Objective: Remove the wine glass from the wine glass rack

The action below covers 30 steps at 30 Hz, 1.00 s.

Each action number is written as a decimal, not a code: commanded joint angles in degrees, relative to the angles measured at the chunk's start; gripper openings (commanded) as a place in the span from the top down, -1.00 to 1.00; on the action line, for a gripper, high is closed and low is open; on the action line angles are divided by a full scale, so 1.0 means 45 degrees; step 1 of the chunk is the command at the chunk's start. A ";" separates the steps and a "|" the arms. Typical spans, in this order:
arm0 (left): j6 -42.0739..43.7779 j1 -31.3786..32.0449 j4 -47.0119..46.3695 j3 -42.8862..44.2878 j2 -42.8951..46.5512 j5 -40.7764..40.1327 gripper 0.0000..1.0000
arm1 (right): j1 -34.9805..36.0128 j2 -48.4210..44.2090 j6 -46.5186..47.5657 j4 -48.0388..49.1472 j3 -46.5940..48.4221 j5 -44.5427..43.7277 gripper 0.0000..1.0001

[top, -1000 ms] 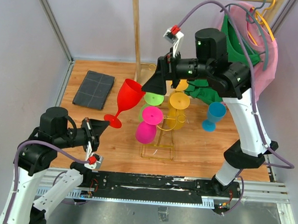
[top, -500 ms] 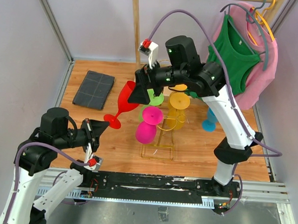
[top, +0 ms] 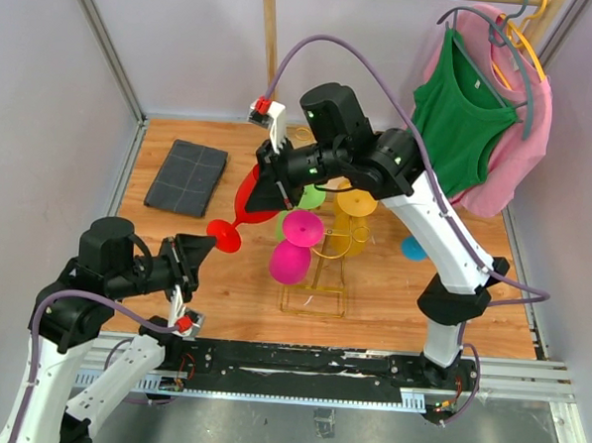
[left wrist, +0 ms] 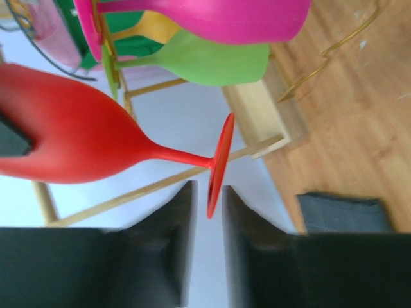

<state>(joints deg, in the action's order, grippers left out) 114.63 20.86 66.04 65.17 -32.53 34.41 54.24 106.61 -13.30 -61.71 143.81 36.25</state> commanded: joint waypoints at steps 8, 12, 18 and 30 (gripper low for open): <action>-0.5807 0.0056 -0.7731 -0.1384 0.0747 -0.2014 -0.99 | -0.1191 -0.2701 -0.0287 0.2176 0.0373 -0.2193 0.99; -0.8038 0.0051 -1.0276 -0.1603 0.0493 -0.3084 -0.99 | -0.3157 -0.4831 0.0190 0.2133 -0.0737 -0.5742 0.99; -0.9851 0.0051 -1.1271 -0.1491 -0.0113 -0.4246 -0.99 | -0.5088 -0.7856 0.2142 0.2097 -0.2022 -1.1686 0.99; -1.0681 0.0055 -1.1535 -0.1711 -0.0852 -0.4403 -0.93 | -0.5080 -0.9861 -0.0209 -0.3772 -0.5100 -1.7644 0.99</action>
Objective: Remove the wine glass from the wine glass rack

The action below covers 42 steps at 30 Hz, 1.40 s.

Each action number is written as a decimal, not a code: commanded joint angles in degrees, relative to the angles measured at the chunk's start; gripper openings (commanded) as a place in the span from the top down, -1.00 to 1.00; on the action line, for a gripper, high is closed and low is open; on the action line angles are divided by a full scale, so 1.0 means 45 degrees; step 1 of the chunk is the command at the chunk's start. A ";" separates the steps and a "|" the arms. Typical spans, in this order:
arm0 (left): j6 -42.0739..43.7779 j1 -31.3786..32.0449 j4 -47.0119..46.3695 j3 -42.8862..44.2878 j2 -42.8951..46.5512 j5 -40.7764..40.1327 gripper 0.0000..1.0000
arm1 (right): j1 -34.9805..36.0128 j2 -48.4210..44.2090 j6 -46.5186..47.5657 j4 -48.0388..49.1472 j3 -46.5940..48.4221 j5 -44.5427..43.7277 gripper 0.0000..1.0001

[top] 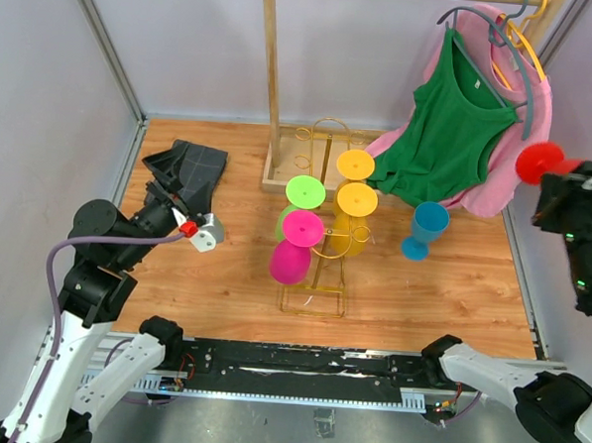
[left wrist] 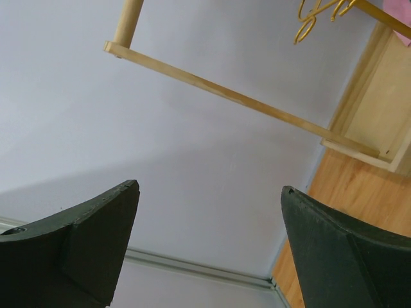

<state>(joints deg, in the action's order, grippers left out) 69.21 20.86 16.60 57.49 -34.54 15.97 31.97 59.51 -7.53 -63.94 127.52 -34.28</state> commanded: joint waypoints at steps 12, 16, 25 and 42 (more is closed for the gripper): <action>-0.0765 0.0051 -0.0074 0.0109 -0.0547 -0.0354 -0.92 | -0.2864 -0.1130 -0.2788 -0.0639 -0.9561 0.1494 0.99; -0.0872 0.0059 0.0049 0.0129 -0.0488 -0.0393 -0.92 | -0.4646 -0.1578 -0.2689 0.0630 -1.1205 0.3442 0.99; -0.1083 0.0052 0.0408 0.0354 -0.0488 -0.0540 -0.92 | -0.7623 -0.1317 -0.2039 0.2901 -1.3607 0.5720 0.99; -0.0753 0.0054 0.0883 0.0794 -0.0721 -0.0347 -0.90 | -0.8800 0.1481 -0.1313 0.5195 -1.5044 0.6565 0.99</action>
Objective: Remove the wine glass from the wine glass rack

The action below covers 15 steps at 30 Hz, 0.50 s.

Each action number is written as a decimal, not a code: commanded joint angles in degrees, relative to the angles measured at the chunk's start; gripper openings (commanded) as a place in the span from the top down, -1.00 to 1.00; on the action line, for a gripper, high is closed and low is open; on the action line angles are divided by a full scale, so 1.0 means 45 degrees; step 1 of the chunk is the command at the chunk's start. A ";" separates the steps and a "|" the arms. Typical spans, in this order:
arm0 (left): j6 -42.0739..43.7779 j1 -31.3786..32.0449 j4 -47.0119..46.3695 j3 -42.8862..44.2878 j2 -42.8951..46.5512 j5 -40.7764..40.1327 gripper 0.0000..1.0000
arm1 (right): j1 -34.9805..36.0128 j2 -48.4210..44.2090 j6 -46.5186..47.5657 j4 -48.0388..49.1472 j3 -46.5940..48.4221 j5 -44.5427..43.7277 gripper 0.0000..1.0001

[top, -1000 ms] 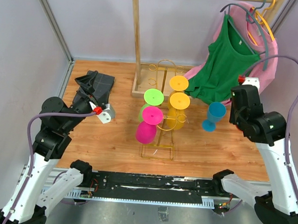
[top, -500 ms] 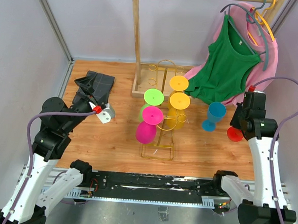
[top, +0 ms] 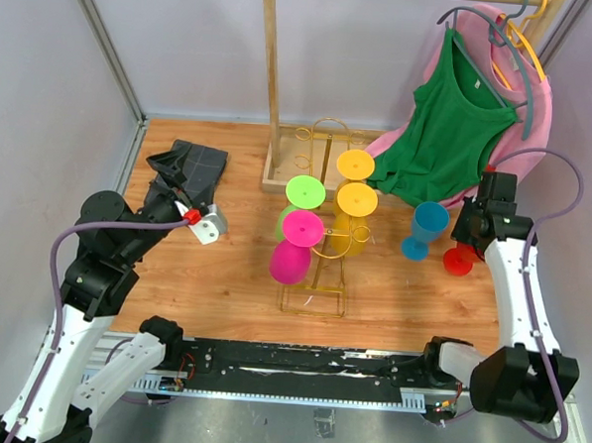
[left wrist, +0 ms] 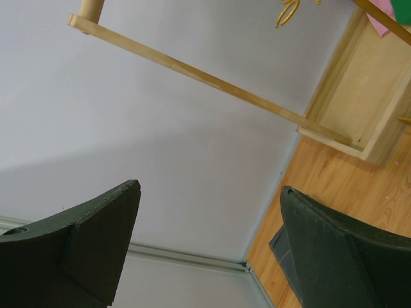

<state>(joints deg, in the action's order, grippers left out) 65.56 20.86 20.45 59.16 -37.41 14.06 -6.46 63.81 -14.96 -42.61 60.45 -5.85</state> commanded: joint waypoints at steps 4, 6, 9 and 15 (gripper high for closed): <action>0.0138 0.0051 0.0103 0.0437 -0.0066 0.0109 -0.89 | -0.0281 0.1109 0.0336 0.0465 -0.0261 0.0285 0.99; 0.0166 0.0055 0.0104 0.0445 -0.0049 0.0109 -0.90 | -0.0301 0.1214 0.0310 0.0455 -0.0323 0.0269 0.99; 0.0177 0.0052 0.0152 0.0448 -0.0046 0.0134 -0.90 | -0.0303 0.1323 0.0326 0.0422 -0.0374 0.0132 0.99; 0.0186 0.0052 0.0219 0.0428 -0.0027 0.0271 -0.90 | -0.0302 0.1378 0.0419 0.0258 -0.0276 -0.0068 0.75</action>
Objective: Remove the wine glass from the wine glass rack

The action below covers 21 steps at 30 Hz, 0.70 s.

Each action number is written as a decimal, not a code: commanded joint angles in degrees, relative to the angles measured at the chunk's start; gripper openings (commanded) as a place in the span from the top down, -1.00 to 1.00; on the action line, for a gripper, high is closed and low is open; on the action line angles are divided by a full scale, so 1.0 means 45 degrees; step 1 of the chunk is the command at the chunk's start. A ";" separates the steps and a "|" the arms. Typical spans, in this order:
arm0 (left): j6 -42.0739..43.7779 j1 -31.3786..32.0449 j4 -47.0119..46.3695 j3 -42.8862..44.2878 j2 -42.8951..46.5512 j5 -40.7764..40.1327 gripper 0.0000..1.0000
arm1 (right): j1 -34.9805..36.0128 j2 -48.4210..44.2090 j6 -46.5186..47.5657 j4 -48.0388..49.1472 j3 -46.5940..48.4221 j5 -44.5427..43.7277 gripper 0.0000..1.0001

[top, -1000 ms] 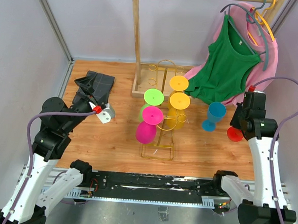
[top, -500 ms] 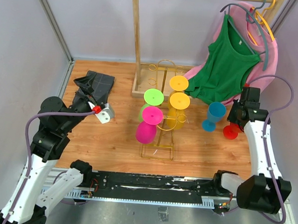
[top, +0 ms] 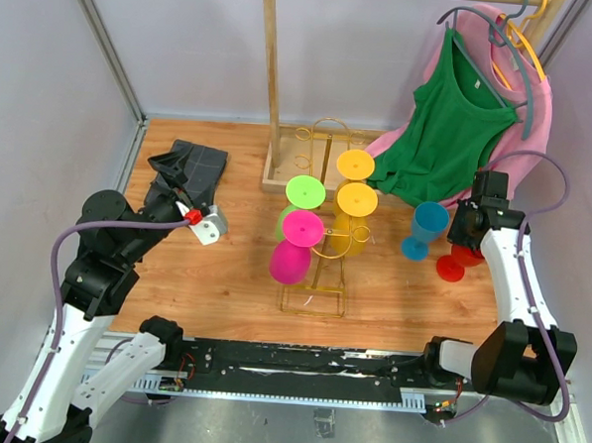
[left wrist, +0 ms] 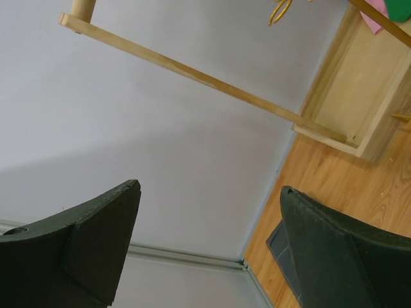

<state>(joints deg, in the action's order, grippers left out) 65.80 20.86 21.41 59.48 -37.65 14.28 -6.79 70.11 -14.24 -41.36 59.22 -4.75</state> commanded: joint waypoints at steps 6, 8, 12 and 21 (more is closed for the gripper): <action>0.0143 0.0058 0.0083 0.0374 0.0090 0.0269 -0.89 | -0.0249 -0.0337 0.0268 -0.0385 0.0414 -0.0398 0.45; 0.0126 0.0051 0.0112 0.0375 0.0123 0.0275 -0.89 | -0.0248 -0.0577 0.0244 -0.0678 0.0736 -0.0389 0.36; -0.0093 0.0051 0.0137 0.0382 0.0202 0.0226 -0.89 | -0.0249 -0.1428 0.0221 -0.1490 0.1652 -0.0428 0.10; -0.3250 0.0051 0.0135 0.1842 -0.0960 -0.0583 -0.89 | -0.0244 -0.3703 0.0153 -0.3897 0.5357 0.0476 -0.36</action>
<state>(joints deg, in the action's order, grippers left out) 60.90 20.86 23.18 62.26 -38.61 14.39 -6.94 57.43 -13.52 -52.03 75.83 -4.99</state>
